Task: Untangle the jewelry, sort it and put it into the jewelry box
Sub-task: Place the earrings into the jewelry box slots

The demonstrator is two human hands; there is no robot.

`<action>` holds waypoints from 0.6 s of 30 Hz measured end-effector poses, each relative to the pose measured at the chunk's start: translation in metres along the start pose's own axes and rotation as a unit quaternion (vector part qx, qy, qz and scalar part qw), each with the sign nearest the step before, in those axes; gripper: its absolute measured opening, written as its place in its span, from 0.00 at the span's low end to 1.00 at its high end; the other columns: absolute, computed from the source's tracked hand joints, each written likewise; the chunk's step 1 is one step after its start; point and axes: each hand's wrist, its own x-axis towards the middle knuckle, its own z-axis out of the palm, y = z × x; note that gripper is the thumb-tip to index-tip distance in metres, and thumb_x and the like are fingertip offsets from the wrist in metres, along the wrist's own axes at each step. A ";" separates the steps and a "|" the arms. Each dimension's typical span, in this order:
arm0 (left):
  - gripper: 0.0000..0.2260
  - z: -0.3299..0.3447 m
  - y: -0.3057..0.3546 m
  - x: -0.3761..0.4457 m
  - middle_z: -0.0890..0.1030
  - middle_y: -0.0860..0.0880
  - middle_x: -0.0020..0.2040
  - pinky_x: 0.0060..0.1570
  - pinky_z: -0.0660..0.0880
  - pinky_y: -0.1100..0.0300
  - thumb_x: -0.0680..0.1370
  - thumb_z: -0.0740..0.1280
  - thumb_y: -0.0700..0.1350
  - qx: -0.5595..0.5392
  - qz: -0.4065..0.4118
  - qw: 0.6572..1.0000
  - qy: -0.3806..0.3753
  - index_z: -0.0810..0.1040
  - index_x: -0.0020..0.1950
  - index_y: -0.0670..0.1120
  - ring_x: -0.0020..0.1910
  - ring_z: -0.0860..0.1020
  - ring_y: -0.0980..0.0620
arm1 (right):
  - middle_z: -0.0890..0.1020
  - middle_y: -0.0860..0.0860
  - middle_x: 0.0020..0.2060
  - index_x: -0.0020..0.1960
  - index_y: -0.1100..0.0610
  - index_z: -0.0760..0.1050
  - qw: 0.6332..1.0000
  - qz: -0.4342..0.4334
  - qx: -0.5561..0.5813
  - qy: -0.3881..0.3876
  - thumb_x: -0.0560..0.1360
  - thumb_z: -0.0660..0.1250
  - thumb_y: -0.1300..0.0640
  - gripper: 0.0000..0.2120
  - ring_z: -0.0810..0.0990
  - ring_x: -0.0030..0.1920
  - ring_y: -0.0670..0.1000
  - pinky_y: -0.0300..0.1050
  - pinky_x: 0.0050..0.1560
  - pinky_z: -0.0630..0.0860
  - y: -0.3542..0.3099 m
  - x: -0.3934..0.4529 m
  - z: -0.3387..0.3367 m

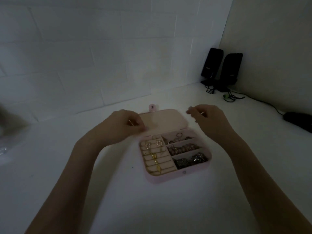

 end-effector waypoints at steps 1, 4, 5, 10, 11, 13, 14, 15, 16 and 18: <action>0.08 0.002 -0.004 0.003 0.82 0.52 0.47 0.46 0.72 0.62 0.74 0.69 0.50 0.023 -0.029 0.998 0.055 0.81 0.48 0.47 0.49 0.79 0.52 | 0.81 0.50 0.43 0.52 0.59 0.81 1.000 0.020 -0.011 0.014 0.81 0.58 0.50 0.17 0.76 0.41 0.49 0.39 0.42 0.66 0.007 0.002 0.002; 0.23 0.009 -0.010 0.005 0.75 0.44 0.63 0.55 0.68 0.56 0.77 0.63 0.56 0.103 -0.138 0.983 0.070 0.71 0.66 0.43 0.62 0.74 0.45 | 0.81 0.56 0.47 0.50 0.60 0.79 0.994 0.078 -0.034 -0.074 0.82 0.55 0.50 0.18 0.78 0.49 0.55 0.39 0.46 0.64 0.024 0.003 0.014; 0.26 0.012 -0.010 0.006 0.74 0.43 0.66 0.55 0.68 0.55 0.77 0.62 0.57 0.099 -0.165 0.980 0.041 0.68 0.69 0.42 0.63 0.73 0.43 | 0.81 0.56 0.43 0.43 0.59 0.78 0.989 0.093 -0.031 -0.111 0.82 0.54 0.50 0.19 0.78 0.49 0.57 0.41 0.45 0.65 0.025 0.002 0.019; 0.23 0.026 0.003 0.006 0.78 0.49 0.55 0.44 0.66 0.60 0.77 0.64 0.58 0.023 -0.130 0.991 0.007 0.69 0.66 0.46 0.53 0.75 0.51 | 0.82 0.64 0.45 0.50 0.69 0.78 0.989 0.080 0.034 -0.120 0.80 0.57 0.46 0.25 0.80 0.49 0.61 0.50 0.51 0.74 0.020 -0.001 0.029; 0.25 0.029 0.002 0.007 0.77 0.47 0.59 0.47 0.65 0.61 0.77 0.65 0.55 0.012 -0.141 0.990 0.027 0.66 0.69 0.45 0.54 0.74 0.50 | 0.83 0.61 0.42 0.50 0.68 0.79 0.989 0.082 0.047 -0.113 0.80 0.57 0.46 0.25 0.81 0.48 0.60 0.49 0.49 0.74 0.019 -0.002 0.029; 0.30 0.032 -0.001 0.010 0.76 0.43 0.64 0.50 0.69 0.59 0.75 0.69 0.51 -0.082 -0.174 0.977 0.093 0.62 0.72 0.44 0.59 0.75 0.46 | 0.84 0.53 0.35 0.45 0.65 0.82 0.984 0.103 0.104 -0.099 0.79 0.60 0.48 0.22 0.82 0.43 0.57 0.45 0.44 0.74 0.020 -0.001 0.026; 0.32 0.032 -0.002 0.011 0.75 0.42 0.65 0.50 0.73 0.58 0.73 0.72 0.48 -0.158 -0.184 0.961 0.130 0.61 0.73 0.45 0.60 0.75 0.46 | 0.84 0.52 0.35 0.43 0.64 0.83 0.980 0.114 0.136 -0.091 0.79 0.62 0.49 0.19 0.83 0.41 0.55 0.45 0.44 0.75 0.020 -0.001 0.025; 0.33 0.032 -0.003 0.012 0.75 0.41 0.65 0.48 0.75 0.57 0.72 0.73 0.44 -0.230 -0.182 0.941 0.166 0.61 0.73 0.44 0.58 0.76 0.47 | 0.85 0.53 0.36 0.44 0.62 0.83 0.975 0.124 0.167 -0.079 0.78 0.65 0.51 0.15 0.83 0.41 0.54 0.47 0.45 0.76 0.022 0.001 0.024; 0.33 0.031 -0.002 0.012 0.75 0.42 0.64 0.46 0.77 0.58 0.71 0.73 0.38 -0.283 -0.175 0.923 0.196 0.62 0.72 0.44 0.54 0.77 0.49 | 0.85 0.54 0.39 0.46 0.61 0.82 0.969 0.135 0.198 -0.065 0.76 0.67 0.54 0.11 0.83 0.43 0.54 0.48 0.47 0.78 0.023 0.002 0.024; 0.32 0.026 -0.002 0.013 0.78 0.45 0.59 0.44 0.77 0.59 0.68 0.72 0.31 -0.334 -0.144 0.901 0.238 0.66 0.70 0.42 0.46 0.79 0.53 | 0.84 0.56 0.45 0.51 0.62 0.80 0.954 0.152 0.255 -0.042 0.74 0.70 0.60 0.08 0.82 0.46 0.55 0.48 0.49 0.78 0.024 0.002 0.025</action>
